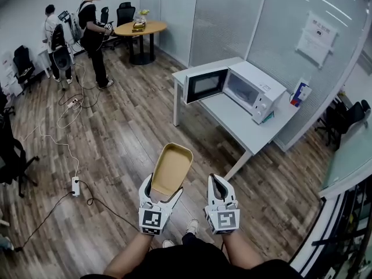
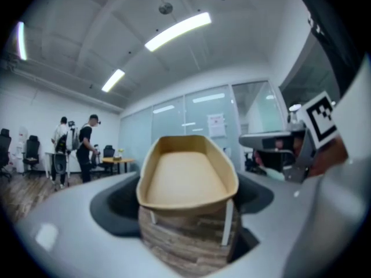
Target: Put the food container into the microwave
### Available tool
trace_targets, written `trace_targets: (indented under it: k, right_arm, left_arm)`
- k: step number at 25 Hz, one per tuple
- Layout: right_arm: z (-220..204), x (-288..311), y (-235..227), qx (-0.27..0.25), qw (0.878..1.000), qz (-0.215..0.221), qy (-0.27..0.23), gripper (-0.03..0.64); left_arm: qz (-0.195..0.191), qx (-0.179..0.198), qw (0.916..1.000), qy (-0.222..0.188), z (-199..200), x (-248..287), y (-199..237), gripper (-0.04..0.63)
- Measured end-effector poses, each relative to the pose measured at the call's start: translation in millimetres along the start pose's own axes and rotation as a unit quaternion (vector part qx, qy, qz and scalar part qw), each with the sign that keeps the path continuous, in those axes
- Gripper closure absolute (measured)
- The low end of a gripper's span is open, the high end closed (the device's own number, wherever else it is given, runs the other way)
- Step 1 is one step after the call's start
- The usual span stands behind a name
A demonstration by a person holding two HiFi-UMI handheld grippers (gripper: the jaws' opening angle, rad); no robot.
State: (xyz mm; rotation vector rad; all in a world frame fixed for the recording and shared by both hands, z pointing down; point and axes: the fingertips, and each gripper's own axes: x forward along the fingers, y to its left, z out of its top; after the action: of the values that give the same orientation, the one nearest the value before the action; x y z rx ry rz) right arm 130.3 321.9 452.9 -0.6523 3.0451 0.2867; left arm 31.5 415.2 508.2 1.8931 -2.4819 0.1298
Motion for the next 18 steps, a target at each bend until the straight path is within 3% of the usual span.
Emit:
trace_targets:
  k: [18]
  right_arm:
    - [-7, 76, -103, 0.056, 0.998, -0.010, -0.029, 0.618]
  left_arm:
    - [0.028, 0.021, 0.9993, -0.016, 26, 116, 6, 0.126]
